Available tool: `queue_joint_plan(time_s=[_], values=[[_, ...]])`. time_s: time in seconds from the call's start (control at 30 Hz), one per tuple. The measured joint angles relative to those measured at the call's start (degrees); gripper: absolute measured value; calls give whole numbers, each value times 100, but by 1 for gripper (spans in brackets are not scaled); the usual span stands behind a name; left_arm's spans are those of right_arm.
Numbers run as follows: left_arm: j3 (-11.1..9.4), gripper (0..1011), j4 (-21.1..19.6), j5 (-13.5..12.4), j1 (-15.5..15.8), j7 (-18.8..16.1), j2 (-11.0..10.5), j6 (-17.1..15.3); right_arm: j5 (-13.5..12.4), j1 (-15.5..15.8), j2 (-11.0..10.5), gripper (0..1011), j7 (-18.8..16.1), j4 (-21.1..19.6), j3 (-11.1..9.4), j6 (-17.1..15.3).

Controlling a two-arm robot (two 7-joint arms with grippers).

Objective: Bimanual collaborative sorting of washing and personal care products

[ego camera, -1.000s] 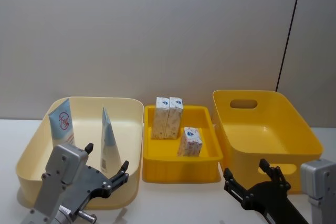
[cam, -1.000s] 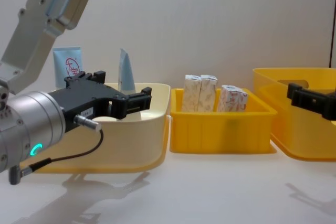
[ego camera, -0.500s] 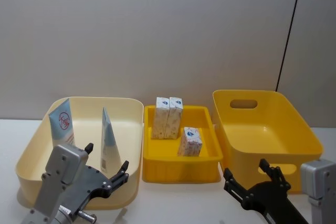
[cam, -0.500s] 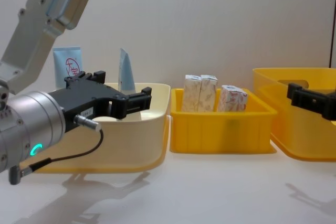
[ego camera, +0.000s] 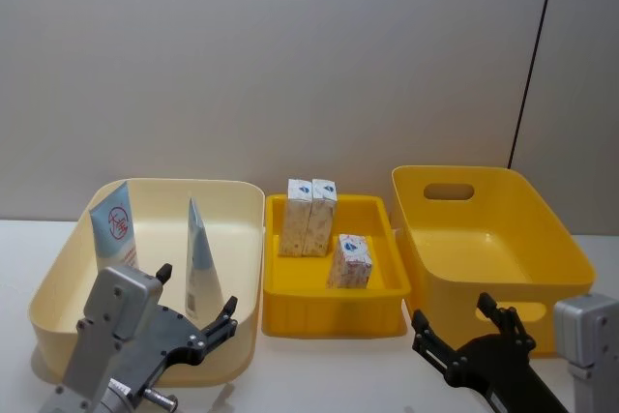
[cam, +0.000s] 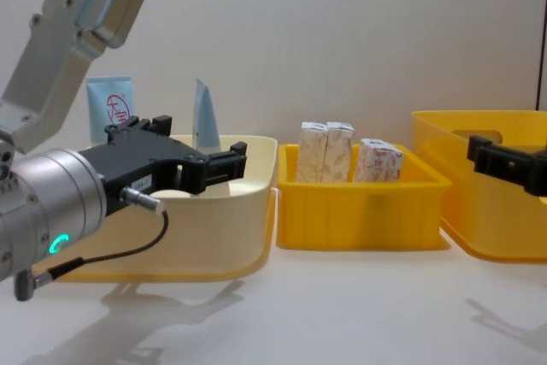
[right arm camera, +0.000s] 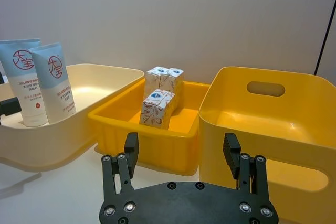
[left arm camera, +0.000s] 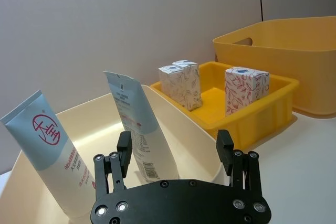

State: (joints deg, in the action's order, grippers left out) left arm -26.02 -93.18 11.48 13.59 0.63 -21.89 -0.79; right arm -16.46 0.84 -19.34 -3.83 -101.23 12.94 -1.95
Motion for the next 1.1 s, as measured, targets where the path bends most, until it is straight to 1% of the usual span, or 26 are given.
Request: queue_joint_plan(time_s=[0.97, 1.07, 1.1], values=[[0, 1003, 0, 0, 0, 0, 0, 0, 1, -1, 1, 1001, 0, 0, 0, -3], [0, 1003, 0, 0, 0, 0, 0, 0, 2, -16, 4, 1001, -2, -4, 5, -41], [0, 1003, 0, 0, 0, 0, 0, 0, 2, -38, 8, 1001, -2, -24, 12, -97]])
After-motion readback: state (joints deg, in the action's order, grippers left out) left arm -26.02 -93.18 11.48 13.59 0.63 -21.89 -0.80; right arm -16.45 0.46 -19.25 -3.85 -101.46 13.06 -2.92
